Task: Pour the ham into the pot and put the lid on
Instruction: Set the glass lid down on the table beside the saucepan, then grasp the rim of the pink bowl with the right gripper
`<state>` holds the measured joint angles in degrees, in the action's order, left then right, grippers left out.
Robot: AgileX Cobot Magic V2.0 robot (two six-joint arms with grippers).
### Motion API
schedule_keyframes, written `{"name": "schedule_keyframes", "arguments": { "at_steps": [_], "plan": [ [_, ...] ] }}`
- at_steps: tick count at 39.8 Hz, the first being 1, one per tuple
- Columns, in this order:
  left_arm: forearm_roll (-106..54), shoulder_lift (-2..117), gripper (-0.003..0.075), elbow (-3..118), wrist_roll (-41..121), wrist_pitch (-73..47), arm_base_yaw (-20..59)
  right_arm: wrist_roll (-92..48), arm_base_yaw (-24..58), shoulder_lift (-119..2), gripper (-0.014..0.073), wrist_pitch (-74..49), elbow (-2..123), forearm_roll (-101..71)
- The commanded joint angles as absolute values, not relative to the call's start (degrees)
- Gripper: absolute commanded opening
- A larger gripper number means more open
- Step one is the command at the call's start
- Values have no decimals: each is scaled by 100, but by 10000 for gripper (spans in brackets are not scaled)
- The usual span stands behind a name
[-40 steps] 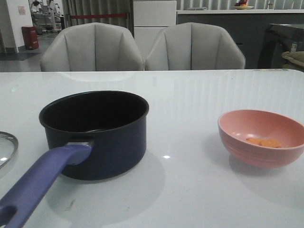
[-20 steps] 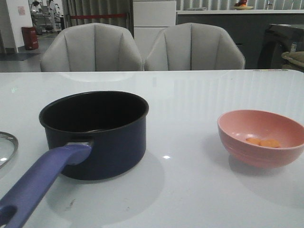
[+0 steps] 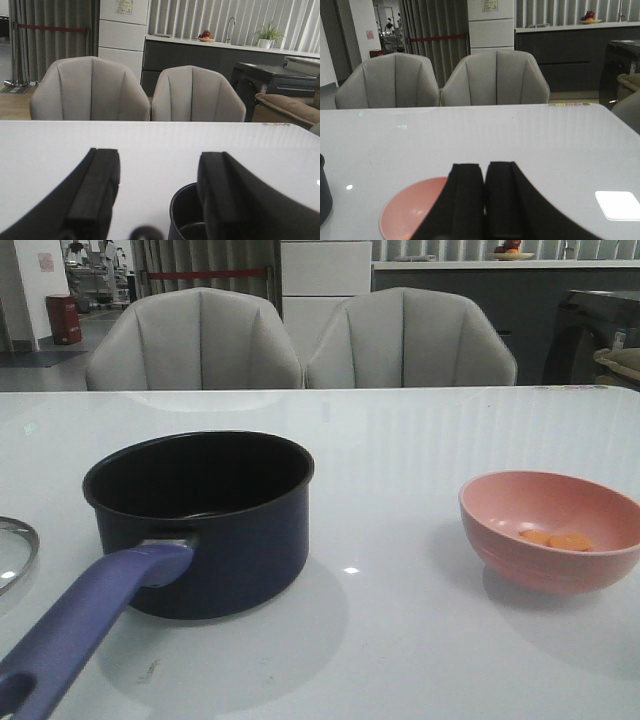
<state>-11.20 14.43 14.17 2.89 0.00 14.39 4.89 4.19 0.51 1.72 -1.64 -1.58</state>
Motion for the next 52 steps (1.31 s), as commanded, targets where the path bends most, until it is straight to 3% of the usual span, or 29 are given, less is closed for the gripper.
{"name": "schedule_keyframes", "arguments": {
  "at_steps": [1,14,25,29,34,38,52],
  "plan": [
    [-1123,1479,394,1550,280,595,1566,527,396,136,145,674,-93,-128],
    [-1123,1479,393,1550,280,595,1638,558,396,-1683,145,-831,1627,-218],
    [-1123,1479,393,1550,280,609,1638,604,396,-2989,148,-916,1818,-492],
    [-1123,1479,393,1550,280,609,1638,604,396,-3368,208,-1036,2048,-512],
    [-1123,1479,394,1550,280,609,1638,604,396,-3915,404,-1236,2505,-512],
    [-1123,1479,393,1550,280,609,1638,609,396,-4436,503,-1466,2918,-536],
    [-1123,1479,393,1550,280,609,1638,609,366,-7423,508,-3056,4875,-579]
  ]
}}
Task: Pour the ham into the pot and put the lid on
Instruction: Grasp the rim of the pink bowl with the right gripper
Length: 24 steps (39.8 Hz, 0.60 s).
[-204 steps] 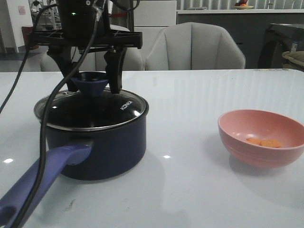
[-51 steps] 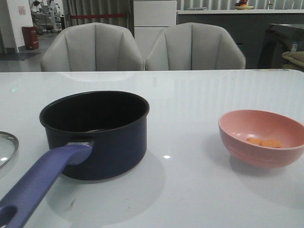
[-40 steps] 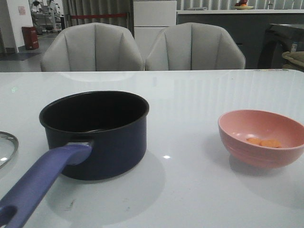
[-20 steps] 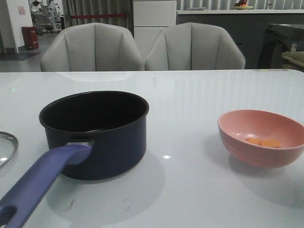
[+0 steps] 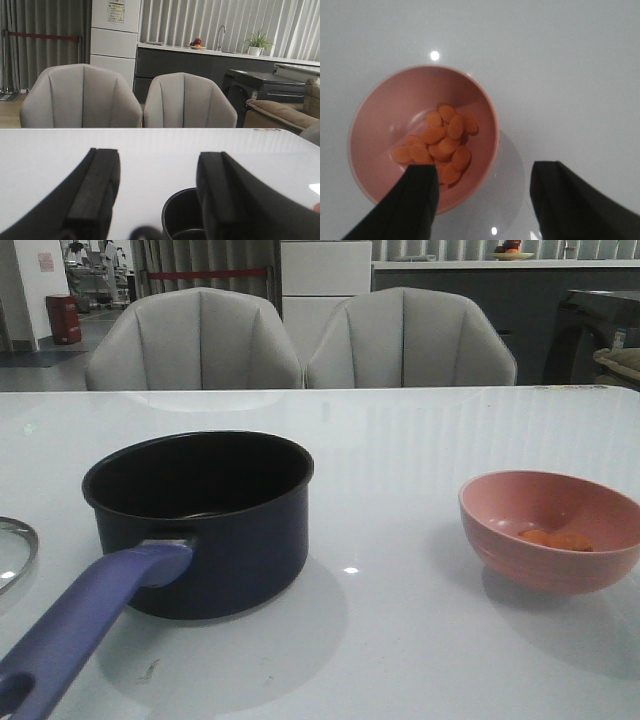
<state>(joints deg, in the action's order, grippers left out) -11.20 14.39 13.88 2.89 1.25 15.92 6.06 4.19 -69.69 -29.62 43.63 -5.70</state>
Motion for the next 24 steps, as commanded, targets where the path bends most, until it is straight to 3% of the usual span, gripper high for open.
{"name": "schedule_keyframes", "arguments": {
  "at_steps": [1,20,24],
  "plan": [
    [-1123,1479,394,1550,280,609,1638,609,350,-7565,508,-3135,5002,-579],
    [-1123,1479,394,1550,280,609,1638,407,314,-9370,507,-3450,5950,-579],
    [-1123,1479,394,1550,280,609,1638,380,314,-9570,454,-3358,6002,-579]
  ]
}}
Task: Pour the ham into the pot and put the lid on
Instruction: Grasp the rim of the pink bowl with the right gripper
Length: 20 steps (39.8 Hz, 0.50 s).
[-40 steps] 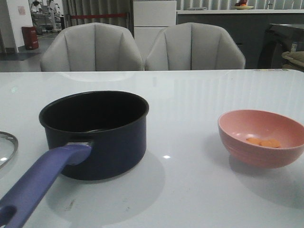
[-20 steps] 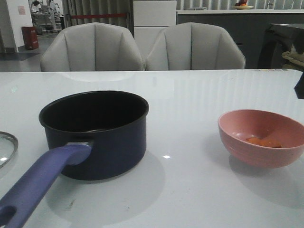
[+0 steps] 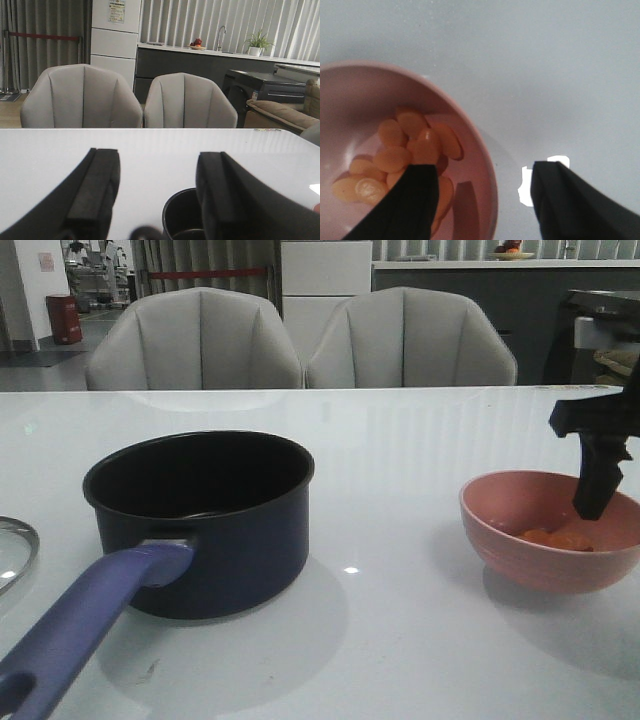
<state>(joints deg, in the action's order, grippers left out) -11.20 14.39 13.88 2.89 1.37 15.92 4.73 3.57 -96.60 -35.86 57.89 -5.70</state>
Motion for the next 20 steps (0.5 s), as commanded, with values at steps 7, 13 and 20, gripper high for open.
{"name": "schedule_keyframes", "arguments": {
  "at_steps": [7,13,20],
  "plan": [
    [-1123,1479,394,1550,280,609,1638,380,314,-9810,142,-3328,6025,-619],
    [-1123,1479,393,1550,280,609,1638,330,314,-9764,144,-3279,6025,-613],
    [-1123,1479,393,1550,280,609,1638,258,314,-9442,139,-3050,6025,-852]
  ]
}}
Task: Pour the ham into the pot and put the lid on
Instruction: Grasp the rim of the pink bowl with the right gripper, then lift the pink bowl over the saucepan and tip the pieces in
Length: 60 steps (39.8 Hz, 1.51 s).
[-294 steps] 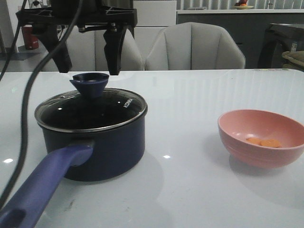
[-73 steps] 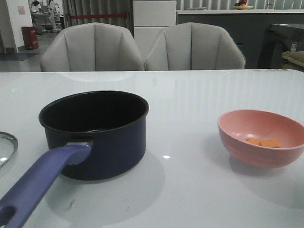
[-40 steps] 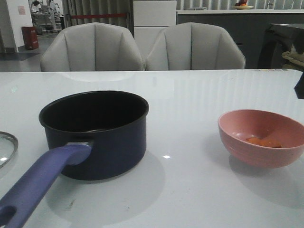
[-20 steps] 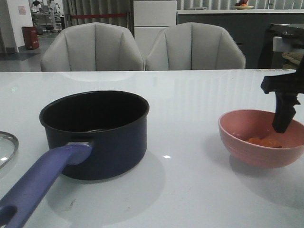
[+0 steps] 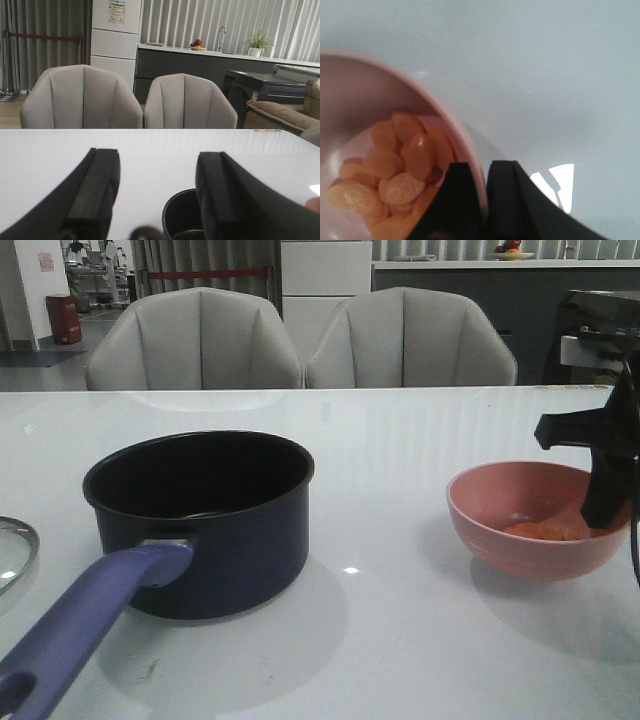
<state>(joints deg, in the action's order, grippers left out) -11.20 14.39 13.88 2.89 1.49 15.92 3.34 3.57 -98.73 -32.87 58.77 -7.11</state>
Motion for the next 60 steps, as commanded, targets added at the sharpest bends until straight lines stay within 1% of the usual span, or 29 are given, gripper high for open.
{"name": "schedule_keyframes", "arguments": {
  "at_steps": [1,5,10,15,19,22,27,32,38,52,60],
  "plan": [
    [-1123,1479,393,1550,280,609,1638,258,314,-9358,139,-3080,6025,-951],
    [-1123,1479,393,1550,280,609,1638,175,351,-9010,139,-2952,6025,-1078],
    [-1123,1479,394,1550,280,609,1638,-190,647,-8520,139,-2452,6025,-1078],
    [-1123,1479,394,1550,280,609,1638,-456,1202,-8146,139,-1785,6025,-1067],
    [-1123,1479,394,1550,280,609,1638,-635,1687,-8100,139,-1331,6126,-986],
    [-1123,1479,394,1550,280,609,1638,-725,2135,-8180,139,-1030,6278,-675],
    [-1123,1479,393,1550,280,609,1638,-725,2635,-8359,139,-408,6507,-103],
    [-1123,1479,393,1550,280,609,1638,-725,2942,-8522,139,377,6577,305],
    [-1123,1479,393,1550,280,609,1638,-949,3120,-8714,139,1412,6577,435],
    [-1123,1479,393,1550,280,609,1638,-3086,3584,-9575,139,3884,6547,435],
    [-1123,1479,394,1550,280,609,1638,-4120,3689,-9978,139,5801,6316,433]
  ]
}}
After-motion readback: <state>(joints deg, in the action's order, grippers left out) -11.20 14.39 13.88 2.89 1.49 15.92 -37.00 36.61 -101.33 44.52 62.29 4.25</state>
